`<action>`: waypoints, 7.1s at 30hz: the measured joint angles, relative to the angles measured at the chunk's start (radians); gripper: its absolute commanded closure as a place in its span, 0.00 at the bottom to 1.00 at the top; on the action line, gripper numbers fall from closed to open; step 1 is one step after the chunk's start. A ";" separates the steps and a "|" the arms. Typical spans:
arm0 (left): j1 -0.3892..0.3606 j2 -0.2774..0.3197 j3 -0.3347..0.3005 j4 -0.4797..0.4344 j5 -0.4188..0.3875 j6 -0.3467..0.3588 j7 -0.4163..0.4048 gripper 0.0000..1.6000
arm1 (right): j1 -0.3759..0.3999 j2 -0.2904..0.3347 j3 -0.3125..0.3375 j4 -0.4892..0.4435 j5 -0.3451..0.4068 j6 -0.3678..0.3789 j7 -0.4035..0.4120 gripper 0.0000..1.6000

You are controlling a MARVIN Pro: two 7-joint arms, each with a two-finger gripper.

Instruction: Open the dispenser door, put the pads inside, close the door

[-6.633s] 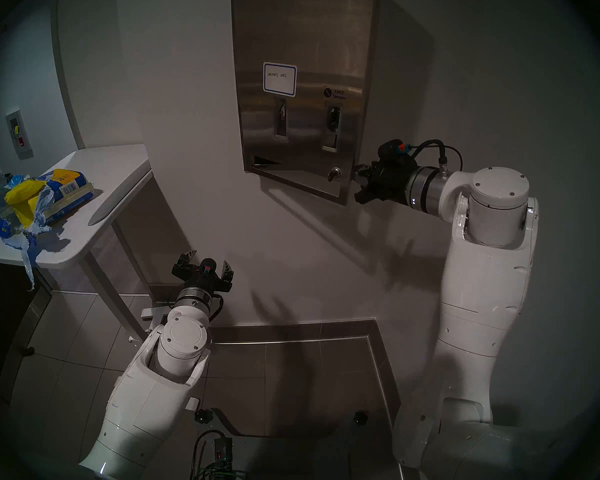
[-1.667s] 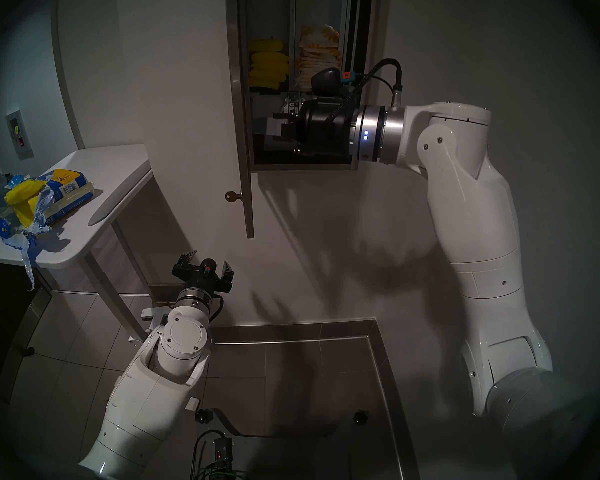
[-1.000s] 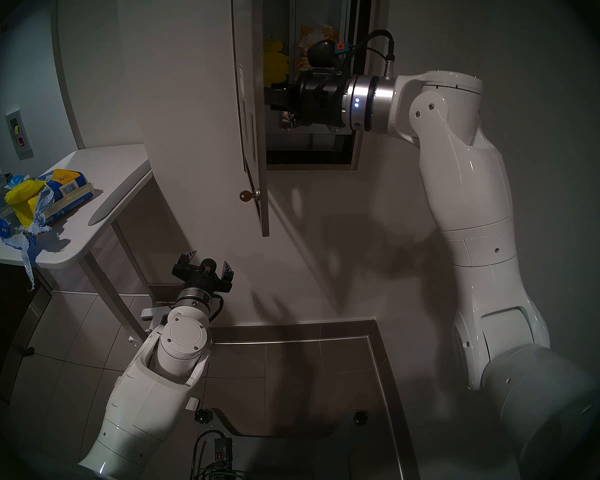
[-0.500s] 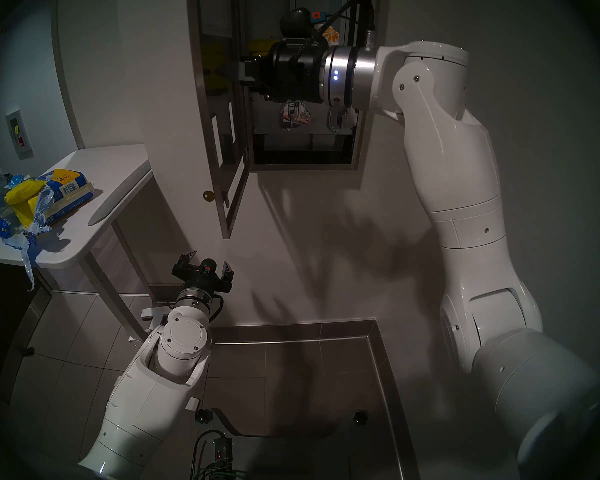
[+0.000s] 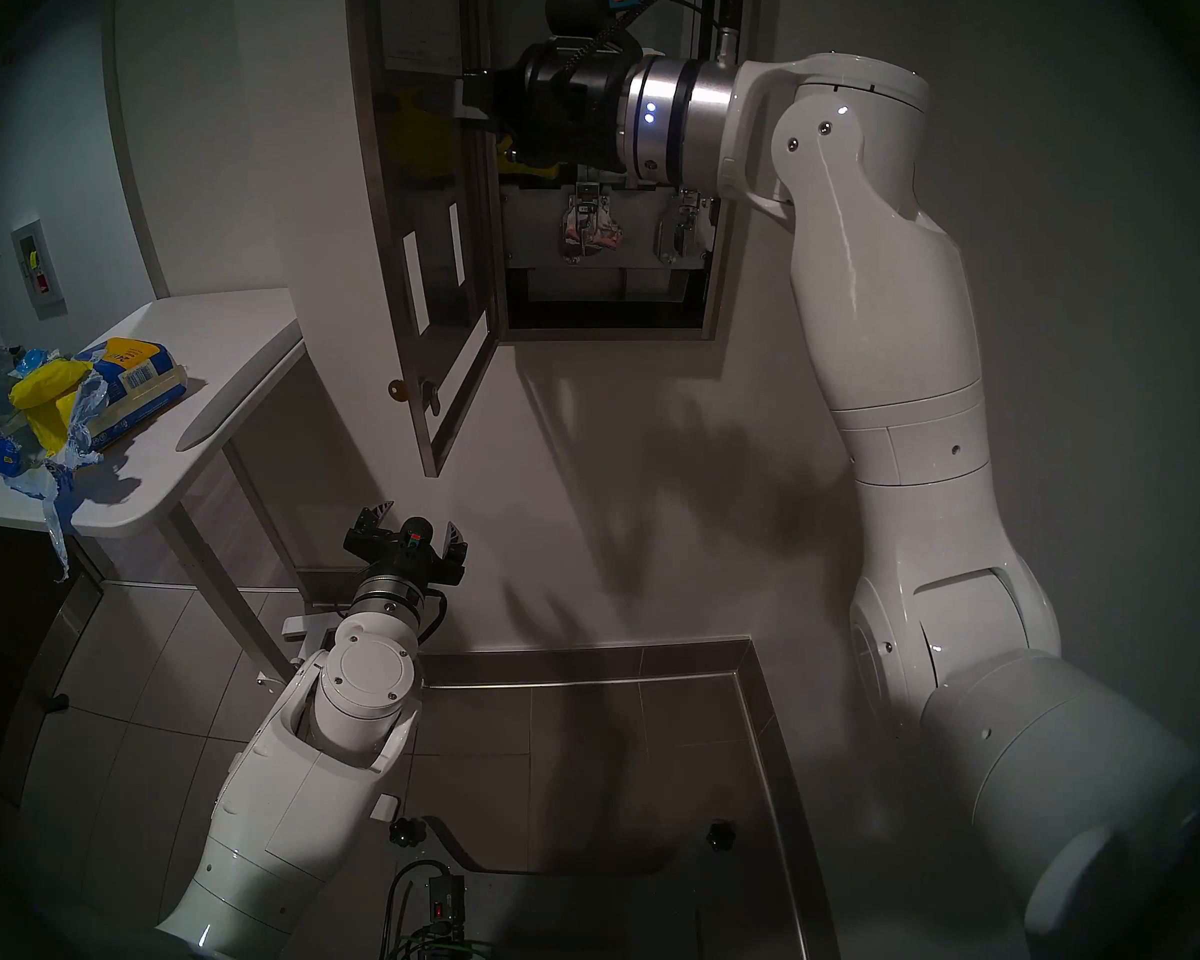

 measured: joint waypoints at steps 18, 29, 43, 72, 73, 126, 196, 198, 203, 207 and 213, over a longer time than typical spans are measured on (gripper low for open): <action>0.000 0.001 0.000 0.000 -0.001 0.000 0.000 0.00 | 0.071 -0.028 -0.122 0.177 -0.107 -0.049 -0.055 1.00; 0.000 0.001 0.001 0.000 -0.001 0.000 0.001 0.00 | 0.141 -0.073 -0.190 0.350 -0.181 -0.128 -0.082 1.00; 0.000 0.002 0.001 0.000 -0.001 0.000 0.001 0.00 | 0.208 -0.133 -0.216 0.498 -0.229 -0.203 -0.100 1.00; 0.000 0.002 0.002 0.000 -0.002 0.001 0.002 0.00 | 0.187 -0.040 -0.191 0.427 -0.210 -0.204 0.042 1.00; 0.000 0.002 0.002 0.000 -0.002 0.001 0.002 0.00 | 0.189 -0.043 -0.192 0.423 -0.206 -0.203 0.050 1.00; 0.000 0.004 0.003 0.001 -0.004 0.001 0.004 0.00 | 0.354 -0.284 -0.334 0.737 -0.434 -0.421 -0.187 1.00; 0.000 0.005 0.005 0.004 -0.006 0.001 0.007 0.00 | -0.016 0.304 0.193 0.160 -0.507 -0.058 0.278 1.00; 0.000 0.005 0.005 0.004 -0.006 0.001 0.007 0.00 | -0.039 0.319 0.225 0.159 -0.507 -0.056 0.266 1.00; 0.000 0.005 0.005 0.004 -0.006 0.001 0.007 0.00 | -0.095 0.340 0.296 0.153 -0.515 -0.062 0.227 1.00; 0.000 0.005 0.005 0.004 -0.006 0.001 0.007 0.00 | -0.156 0.342 0.363 0.140 -0.528 -0.067 0.176 1.00; 0.000 0.006 0.005 0.003 -0.006 0.001 0.007 0.00 | -0.248 0.318 0.444 0.116 -0.545 -0.070 0.102 1.00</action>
